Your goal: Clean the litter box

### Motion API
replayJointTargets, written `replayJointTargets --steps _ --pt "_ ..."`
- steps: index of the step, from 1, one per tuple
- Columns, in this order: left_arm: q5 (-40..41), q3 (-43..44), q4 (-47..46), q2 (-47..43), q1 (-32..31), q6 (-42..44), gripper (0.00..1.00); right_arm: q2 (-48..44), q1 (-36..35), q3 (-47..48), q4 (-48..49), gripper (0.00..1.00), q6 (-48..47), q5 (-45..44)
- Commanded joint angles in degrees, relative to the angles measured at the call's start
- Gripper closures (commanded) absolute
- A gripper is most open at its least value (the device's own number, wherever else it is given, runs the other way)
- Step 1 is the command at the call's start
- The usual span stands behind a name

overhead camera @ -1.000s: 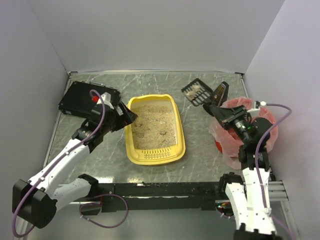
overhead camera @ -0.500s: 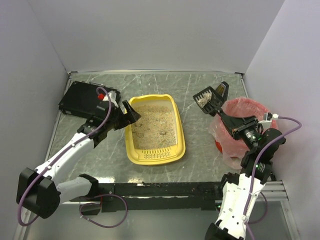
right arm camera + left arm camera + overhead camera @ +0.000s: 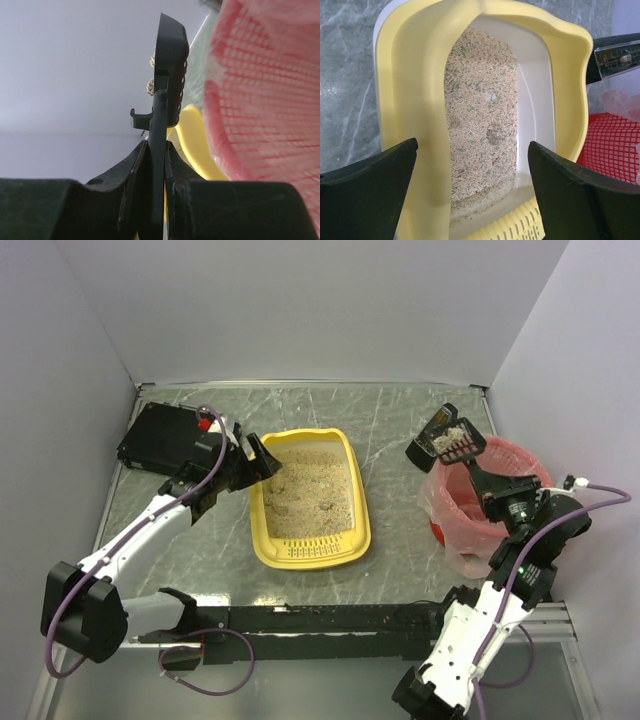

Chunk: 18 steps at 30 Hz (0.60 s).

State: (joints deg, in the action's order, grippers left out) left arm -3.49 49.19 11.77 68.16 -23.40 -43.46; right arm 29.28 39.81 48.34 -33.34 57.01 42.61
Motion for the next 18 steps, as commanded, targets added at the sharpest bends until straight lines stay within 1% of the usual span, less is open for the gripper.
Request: replayJointTargets --steps 1,2,3,6,9,10,13,14,18 --pt "-2.2 2.2 -1.7 1.4 1.3 1.6 0.03 -0.4 2.0 6.9 -7.2 1.0 -4.1 -8.2" --pt "-2.4 2.3 -1.8 2.1 1.5 1.6 0.03 -0.8 2.3 7.1 -7.5 1.0 -3.9 -9.2" --pt "-2.9 2.3 -2.0 2.3 2.0 1.5 0.03 -1.2 2.5 7.0 -7.5 1.0 -3.5 -12.5" --pt "-4.1 2.5 -2.2 3.3 2.8 1.5 0.03 -1.0 2.9 8.9 -10.2 1.0 -4.5 -16.2" --pt "-4.9 2.7 -2.5 4.2 3.5 1.5 0.03 0.2 2.8 11.3 -15.1 1.0 -8.7 -21.2" --pt "-5.1 2.8 -2.4 4.3 3.5 1.4 0.03 -0.2 2.8 12.0 -16.5 1.0 -9.5 -26.3" --pt "-6.7 2.6 -3.2 5.0 4.1 1.3 0.03 -1.9 2.6 13.5 -19.6 1.0 -11.9 -31.5" --pt "-7.0 2.7 -3.5 5.5 4.1 1.3 0.03 -2.2 2.6 13.0 -20.5 1.0 -12.3 -32.7" --pt "-8.2 2.9 -3.5 6.8 4.9 1.3 0.03 0.3 2.5 9.3 -22.7 1.0 -16.5 -31.1"
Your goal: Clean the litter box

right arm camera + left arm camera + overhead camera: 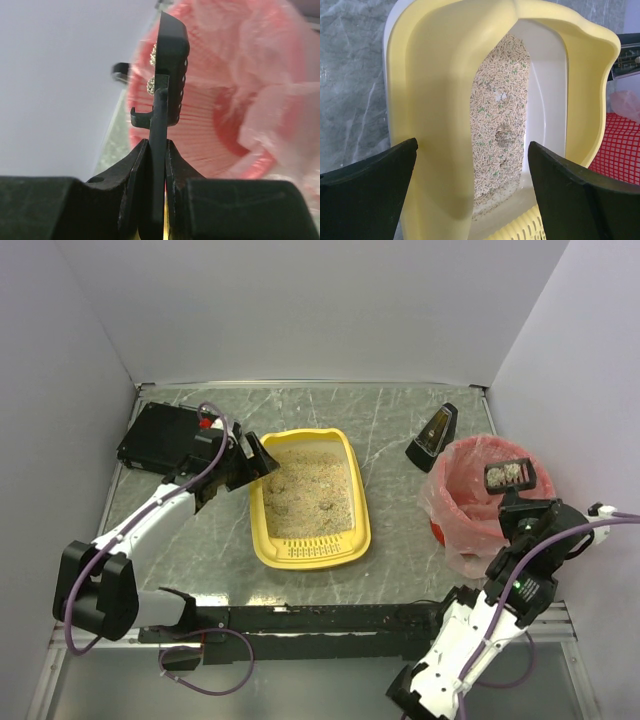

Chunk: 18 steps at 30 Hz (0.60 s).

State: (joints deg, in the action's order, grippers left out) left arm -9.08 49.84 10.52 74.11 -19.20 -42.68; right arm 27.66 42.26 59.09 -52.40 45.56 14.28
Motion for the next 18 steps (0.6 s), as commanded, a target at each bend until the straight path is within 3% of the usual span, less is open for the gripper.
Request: replayJointTargets --steps 1,10,13,14,18 --pt "-2.7 2.2 -2.3 1.0 0.7 0.5 0.03 3.6 -0.1 -2.0 -3.8 1.0 -5.7 -2.6" --pt "-2.4 2.5 -2.3 2.4 1.1 0.4 0.03 9.2 -2.6 -2.3 -5.2 1.0 -13.0 -8.8" --pt "-2.6 2.7 -2.1 3.1 1.2 0.1 0.03 11.6 -9.2 -2.2 -6.3 1.0 -12.3 -17.8" --pt "-2.7 2.8 -2.0 3.2 1.2 0.1 0.03 12.2 -16.3 -1.7 -7.4 1.0 -11.2 -20.9" --pt "-2.3 2.8 -1.6 3.6 1.4 0.3 0.03 17.2 -29.1 2.8 -11.1 1.0 -5.8 -32.1"
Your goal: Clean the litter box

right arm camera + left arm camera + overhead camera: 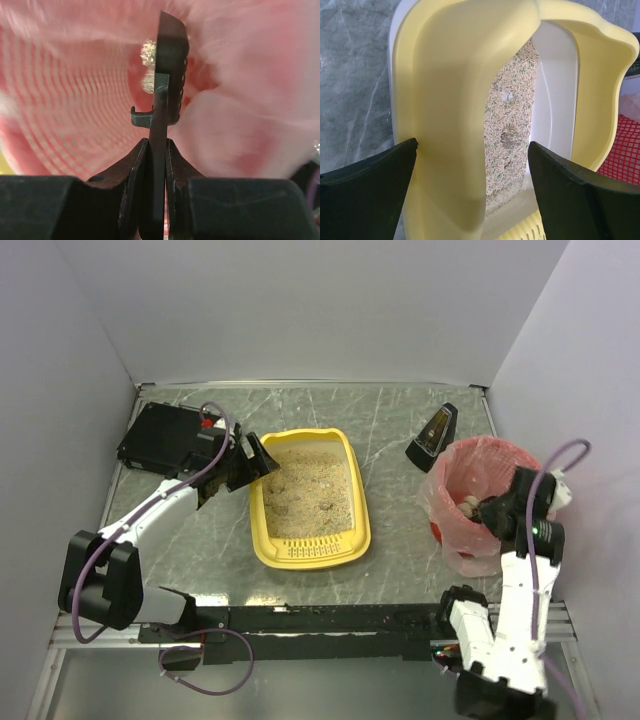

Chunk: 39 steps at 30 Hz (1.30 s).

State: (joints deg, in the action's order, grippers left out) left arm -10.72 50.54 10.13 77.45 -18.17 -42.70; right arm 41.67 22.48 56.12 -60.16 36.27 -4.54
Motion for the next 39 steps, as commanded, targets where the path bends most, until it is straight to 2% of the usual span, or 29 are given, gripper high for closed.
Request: replayJointTargets --steps 1,9,15,22,29,39 --pt "-0.4 2.1 -1.2 0.2 0.3 0.3 0.03 3.4 -10.2 6.6 -3.8 1.0 3.8 -14.3" --pt "-0.5 2.1 -1.2 0.9 0.4 0.4 0.03 4.0 -11.8 7.1 -5.9 1.0 3.3 -13.8" --pt "-0.3 2.2 -1.3 0.9 0.5 0.4 0.03 4.7 -19.0 11.5 -8.4 1.0 3.0 -16.6" --pt "0.3 2.2 -0.9 0.7 0.5 0.5 0.03 5.0 -28.0 12.3 -2.5 1.0 -0.9 -16.2" --pt "0.3 2.2 -1.0 1.1 0.5 0.7 0.03 6.8 -37.4 15.1 -4.8 1.0 2.7 -18.8" --pt "1.3 1.7 -0.6 0.1 0.5 0.9 0.03 9.0 -44.6 14.4 1.9 1.0 5.6 -14.6"
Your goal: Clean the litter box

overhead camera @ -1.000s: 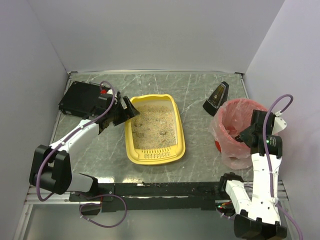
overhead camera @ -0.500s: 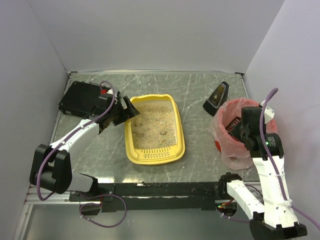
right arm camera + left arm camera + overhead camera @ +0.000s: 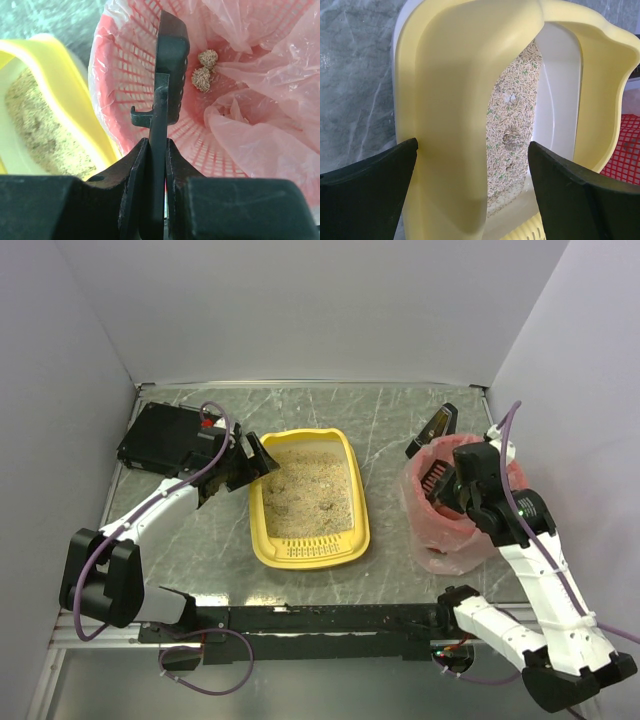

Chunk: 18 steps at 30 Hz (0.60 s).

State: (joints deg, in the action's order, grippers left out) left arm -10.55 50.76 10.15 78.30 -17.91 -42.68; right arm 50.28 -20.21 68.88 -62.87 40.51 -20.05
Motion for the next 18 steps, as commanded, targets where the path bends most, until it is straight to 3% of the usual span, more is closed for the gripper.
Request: replayJointTargets --steps 1,7,15,18 --pt "1.1 1.4 -0.5 -0.8 0.2 1.0 0.03 0.3 -2.2 1.4 6.9 1.0 1.1 1.6" --pt "1.0 1.4 -0.5 -0.6 0.2 0.8 0.03 1.2 -4.4 1.3 10.2 1.0 -0.1 3.2" --pt "1.8 1.6 0.0 -1.0 0.2 1.1 0.03 -0.4 -5.2 4.5 -8.5 1.0 7.0 -11.7" --pt "1.6 1.6 0.0 -1.2 0.2 0.9 0.03 -2.1 -5.4 5.6 -9.0 1.0 5.9 -13.9"
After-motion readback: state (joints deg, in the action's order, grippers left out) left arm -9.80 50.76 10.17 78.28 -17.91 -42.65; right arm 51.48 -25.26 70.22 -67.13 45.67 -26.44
